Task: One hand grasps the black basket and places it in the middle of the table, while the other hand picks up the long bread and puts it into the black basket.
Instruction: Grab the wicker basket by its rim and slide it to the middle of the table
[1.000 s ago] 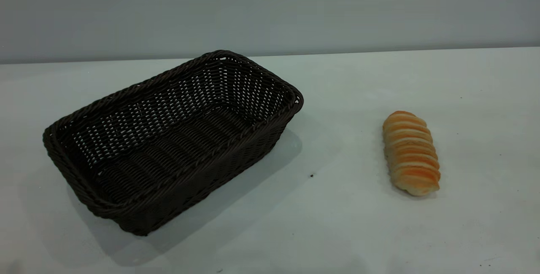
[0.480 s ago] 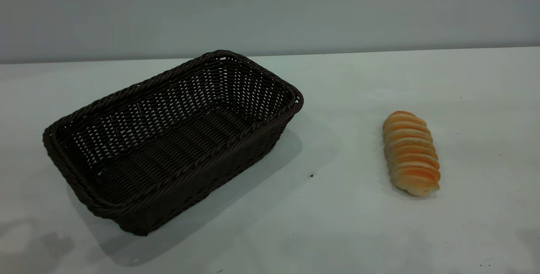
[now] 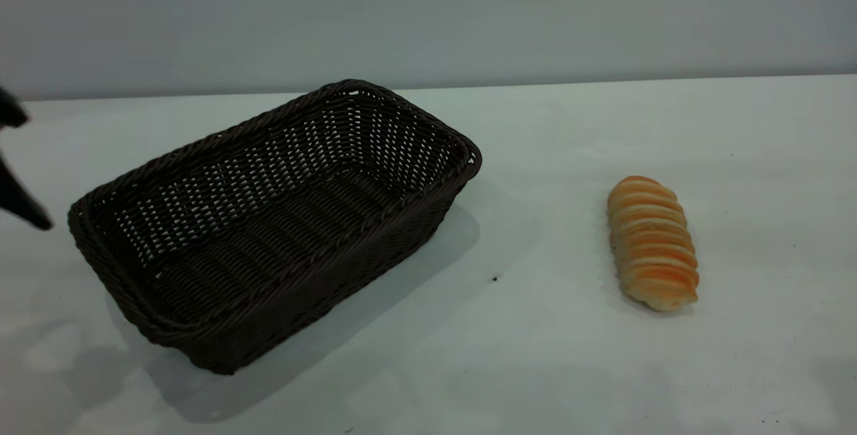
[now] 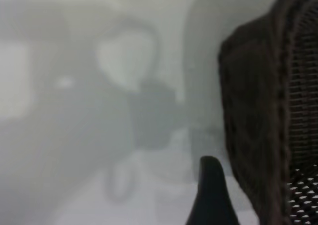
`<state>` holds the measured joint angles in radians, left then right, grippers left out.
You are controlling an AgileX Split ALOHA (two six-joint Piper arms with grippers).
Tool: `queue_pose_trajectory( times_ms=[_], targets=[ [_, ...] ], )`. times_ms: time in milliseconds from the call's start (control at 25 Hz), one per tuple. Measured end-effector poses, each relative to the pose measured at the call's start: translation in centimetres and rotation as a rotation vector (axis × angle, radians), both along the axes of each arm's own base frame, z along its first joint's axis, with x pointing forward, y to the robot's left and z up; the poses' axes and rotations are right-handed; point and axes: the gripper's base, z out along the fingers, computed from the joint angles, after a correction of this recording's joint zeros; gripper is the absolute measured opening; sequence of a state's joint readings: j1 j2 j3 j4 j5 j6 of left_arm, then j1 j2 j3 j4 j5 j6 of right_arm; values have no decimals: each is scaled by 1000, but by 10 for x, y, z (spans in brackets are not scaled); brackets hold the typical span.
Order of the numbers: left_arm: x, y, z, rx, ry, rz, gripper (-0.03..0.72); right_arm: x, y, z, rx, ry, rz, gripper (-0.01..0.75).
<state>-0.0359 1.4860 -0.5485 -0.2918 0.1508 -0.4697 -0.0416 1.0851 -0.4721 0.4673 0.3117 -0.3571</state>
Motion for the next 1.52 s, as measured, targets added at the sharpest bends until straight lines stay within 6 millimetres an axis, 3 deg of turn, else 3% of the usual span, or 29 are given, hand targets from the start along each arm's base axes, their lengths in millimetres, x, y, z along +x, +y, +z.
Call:
queue_pose_trajectory(
  times_ms=[200,560,1200,1520],
  targets=[
    [18,-8,-8,3,6,-24,594,0,1,1,7,-9,13,330],
    [25,-7,-31,16,46,-12,594,1,4,2,30,-25,28,330],
    [52,-12,-48,22,41,-8,594,2,9,4,76,-48,58,330],
    [62,-24,-80,34,111,-41,592,2,10,5,89,-56,73,330]
  ],
)
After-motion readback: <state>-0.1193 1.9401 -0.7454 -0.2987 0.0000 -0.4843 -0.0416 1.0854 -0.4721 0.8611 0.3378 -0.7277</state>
